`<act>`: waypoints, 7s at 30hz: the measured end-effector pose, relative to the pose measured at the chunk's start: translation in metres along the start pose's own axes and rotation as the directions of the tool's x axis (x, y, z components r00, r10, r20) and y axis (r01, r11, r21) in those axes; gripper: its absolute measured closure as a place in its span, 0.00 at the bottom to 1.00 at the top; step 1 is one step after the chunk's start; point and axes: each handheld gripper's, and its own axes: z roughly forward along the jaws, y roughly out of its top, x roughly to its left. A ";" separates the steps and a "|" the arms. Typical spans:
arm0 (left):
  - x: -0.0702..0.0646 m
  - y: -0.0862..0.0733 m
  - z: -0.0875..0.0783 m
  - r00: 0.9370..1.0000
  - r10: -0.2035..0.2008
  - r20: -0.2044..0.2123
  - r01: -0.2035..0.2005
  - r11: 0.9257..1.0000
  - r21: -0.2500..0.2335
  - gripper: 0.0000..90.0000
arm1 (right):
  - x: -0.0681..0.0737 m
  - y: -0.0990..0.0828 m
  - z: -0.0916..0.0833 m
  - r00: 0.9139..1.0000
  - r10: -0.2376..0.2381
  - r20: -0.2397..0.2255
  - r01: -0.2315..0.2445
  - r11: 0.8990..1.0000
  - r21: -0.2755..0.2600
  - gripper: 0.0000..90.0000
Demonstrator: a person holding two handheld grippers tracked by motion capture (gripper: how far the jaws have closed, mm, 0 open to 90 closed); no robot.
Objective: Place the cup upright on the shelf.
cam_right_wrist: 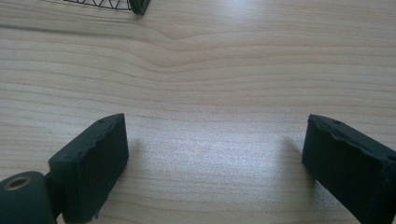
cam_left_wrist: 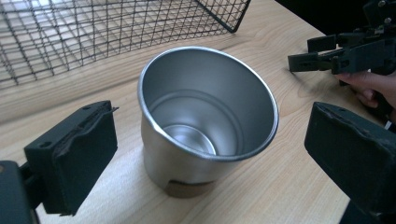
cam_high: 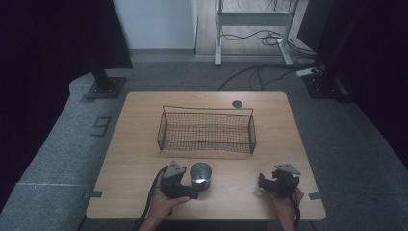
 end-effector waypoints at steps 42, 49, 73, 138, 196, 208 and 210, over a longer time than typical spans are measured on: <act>-0.005 -0.002 0.035 0.995 0.050 -0.089 -0.052 0.998 -0.028 0.16 | 0.000 0.000 0.000 1.000 -0.003 -0.005 0.003 1.000 -0.003 0.09; -0.005 0.001 0.027 0.998 0.034 -0.056 -0.037 0.998 -0.055 0.17 | 0.000 0.000 0.000 1.000 -0.002 -0.006 0.002 1.000 -0.002 0.09; 0.002 0.013 0.011 0.999 0.027 -0.042 -0.030 0.996 -0.082 0.17 | 0.000 0.000 0.000 1.000 -0.005 -0.007 0.005 1.000 -0.004 0.10; 0.005 0.049 -0.002 0.997 0.051 -0.052 -0.055 0.994 -0.090 0.17 | 0.000 0.000 0.000 1.000 -0.004 -0.008 0.004 1.000 -0.003 0.10; 0.020 0.074 0.011 0.994 0.070 -0.078 -0.076 0.994 -0.078 0.17 | 0.000 0.000 0.000 1.000 -0.006 -0.007 0.006 1.000 -0.004 0.10; 0.023 0.078 0.015 0.995 0.064 -0.080 -0.070 0.994 -0.083 0.17 | 0.000 0.000 0.000 1.000 -0.008 -0.009 0.008 1.000 -0.005 0.10; 0.023 0.080 0.017 0.995 0.066 -0.081 -0.072 0.994 -0.083 0.17 | 0.000 0.000 0.000 1.000 -0.006 -0.009 0.006 1.000 -0.004 0.10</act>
